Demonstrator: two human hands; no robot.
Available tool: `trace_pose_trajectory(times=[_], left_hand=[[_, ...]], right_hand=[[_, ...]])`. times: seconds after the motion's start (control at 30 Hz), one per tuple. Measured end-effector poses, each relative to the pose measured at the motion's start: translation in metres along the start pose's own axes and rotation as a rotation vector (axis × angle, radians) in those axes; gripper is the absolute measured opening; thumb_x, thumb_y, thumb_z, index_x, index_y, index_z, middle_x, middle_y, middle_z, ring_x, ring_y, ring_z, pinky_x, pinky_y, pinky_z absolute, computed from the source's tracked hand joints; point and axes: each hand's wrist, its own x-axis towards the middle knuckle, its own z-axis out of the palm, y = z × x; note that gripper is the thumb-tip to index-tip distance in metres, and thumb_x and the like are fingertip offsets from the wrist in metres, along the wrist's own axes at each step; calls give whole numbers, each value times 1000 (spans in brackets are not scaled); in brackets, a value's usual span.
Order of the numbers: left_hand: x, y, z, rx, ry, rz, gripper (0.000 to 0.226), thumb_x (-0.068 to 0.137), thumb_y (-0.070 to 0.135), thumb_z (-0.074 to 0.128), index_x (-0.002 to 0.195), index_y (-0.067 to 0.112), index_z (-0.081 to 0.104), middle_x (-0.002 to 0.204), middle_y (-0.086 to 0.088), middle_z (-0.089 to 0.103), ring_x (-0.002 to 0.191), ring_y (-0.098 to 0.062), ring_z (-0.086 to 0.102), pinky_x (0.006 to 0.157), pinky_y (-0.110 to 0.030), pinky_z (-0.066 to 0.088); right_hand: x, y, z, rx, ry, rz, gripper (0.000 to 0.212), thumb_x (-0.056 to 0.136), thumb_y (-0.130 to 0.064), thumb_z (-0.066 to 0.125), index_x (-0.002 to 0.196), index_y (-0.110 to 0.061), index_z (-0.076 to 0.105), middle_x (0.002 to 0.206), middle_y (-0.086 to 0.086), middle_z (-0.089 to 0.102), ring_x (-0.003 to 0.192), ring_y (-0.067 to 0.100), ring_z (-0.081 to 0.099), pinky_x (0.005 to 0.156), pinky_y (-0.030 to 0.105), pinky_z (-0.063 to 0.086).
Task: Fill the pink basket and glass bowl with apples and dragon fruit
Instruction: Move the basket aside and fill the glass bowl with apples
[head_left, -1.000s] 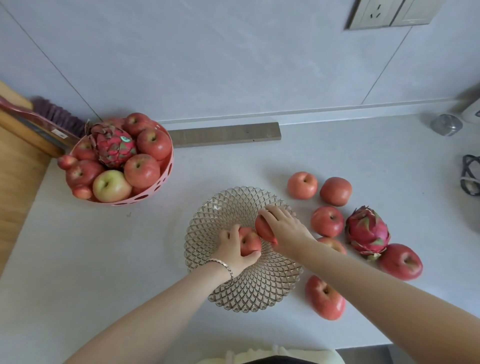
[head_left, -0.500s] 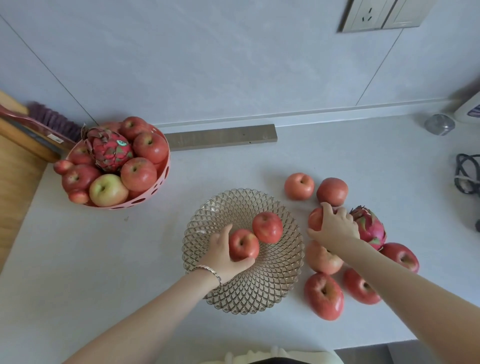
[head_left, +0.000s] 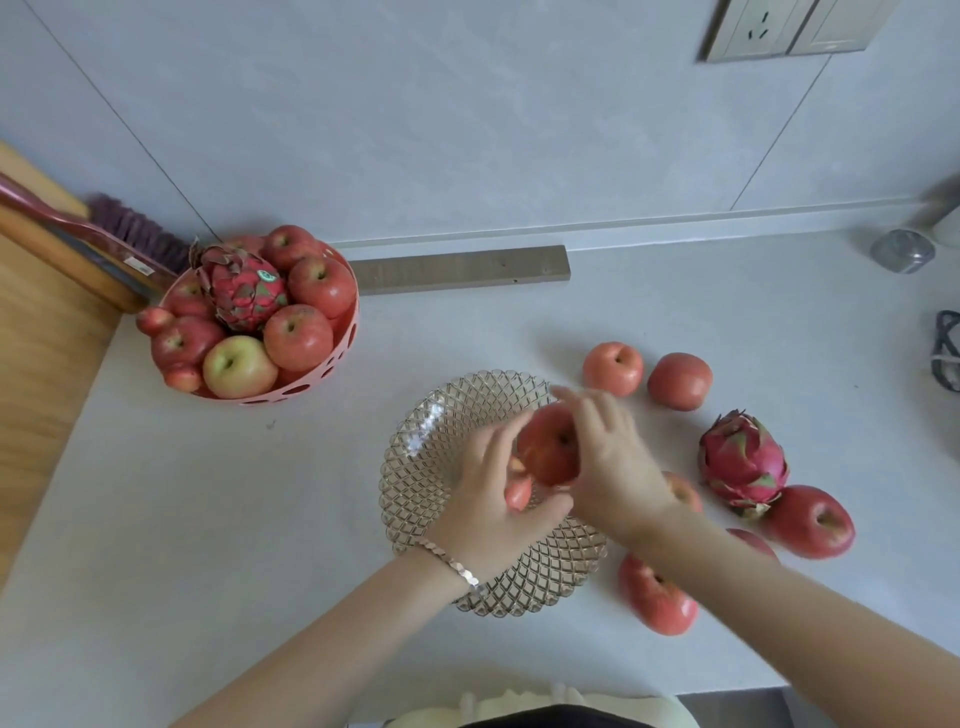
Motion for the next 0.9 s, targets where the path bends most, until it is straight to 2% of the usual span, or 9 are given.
trace_pose_trajectory(times=[0.1,0.23,0.3,0.37,0.5,0.57,0.67,0.77,0.9], left_hand=[[-5,2,-3,-306,22,-228,63,61,26,66,102,65,37,125,4,42,112,-18,53,76,-44,59],[-15,-20,-21,-582,40,-446,58,58,24,78,94,57,48,113,-4,55,95,-24,65,70,-40,59],[-22,-33,-24,-364,141,-427,58,57,27,81,90,58,45,102,5,57,83,-16,65,64,-28,58],[-27,-46,-27,-25,195,-338,59,61,29,79,95,57,39,104,13,51,93,-12,59,67,-17,48],[-25,-61,-38,500,160,-343,63,67,43,70,114,53,29,111,13,40,80,-14,55,65,-25,43],[-18,-64,-37,675,103,-362,64,69,47,66,120,50,26,120,10,42,73,-17,55,61,-25,41],[-8,-68,-31,761,28,-371,63,70,45,64,122,45,27,126,3,42,70,-20,53,61,-27,44],[0,-74,-31,828,-10,-388,64,70,44,63,122,44,26,125,0,41,70,-21,51,62,-28,42],[6,-79,-34,893,-87,-390,67,72,45,62,127,44,23,128,-1,38,81,-26,61,65,-29,45]], right_hand=[[-7,-23,19,1,-64,-136,103,49,-24,87,136,-1,35,122,17,52,110,34,46,101,41,36],[-10,-31,35,165,-142,-173,102,56,-33,84,139,-12,29,130,6,52,119,23,41,102,33,34],[-6,-27,42,186,-254,-252,97,60,-31,81,140,-18,28,132,1,50,122,19,39,101,29,33],[2,-16,47,93,-321,-307,88,64,-35,77,139,-26,31,139,-2,44,130,18,33,108,36,29],[10,14,59,-267,-325,-115,83,67,-56,66,137,-43,23,156,-7,2,142,30,-13,110,60,-5],[9,22,67,-357,-357,-64,76,72,-60,59,137,-45,23,157,-4,-8,140,35,-20,106,66,-8],[8,26,76,-416,-376,-59,69,79,-60,50,139,-45,19,157,-1,-3,140,38,-17,105,68,-6],[2,27,79,-442,-321,-87,69,81,-59,48,141,-42,18,152,-2,21,141,39,-10,106,69,-2],[-6,27,82,-426,-268,-78,68,82,-54,49,142,-35,23,146,-2,35,140,43,-6,105,70,3]])
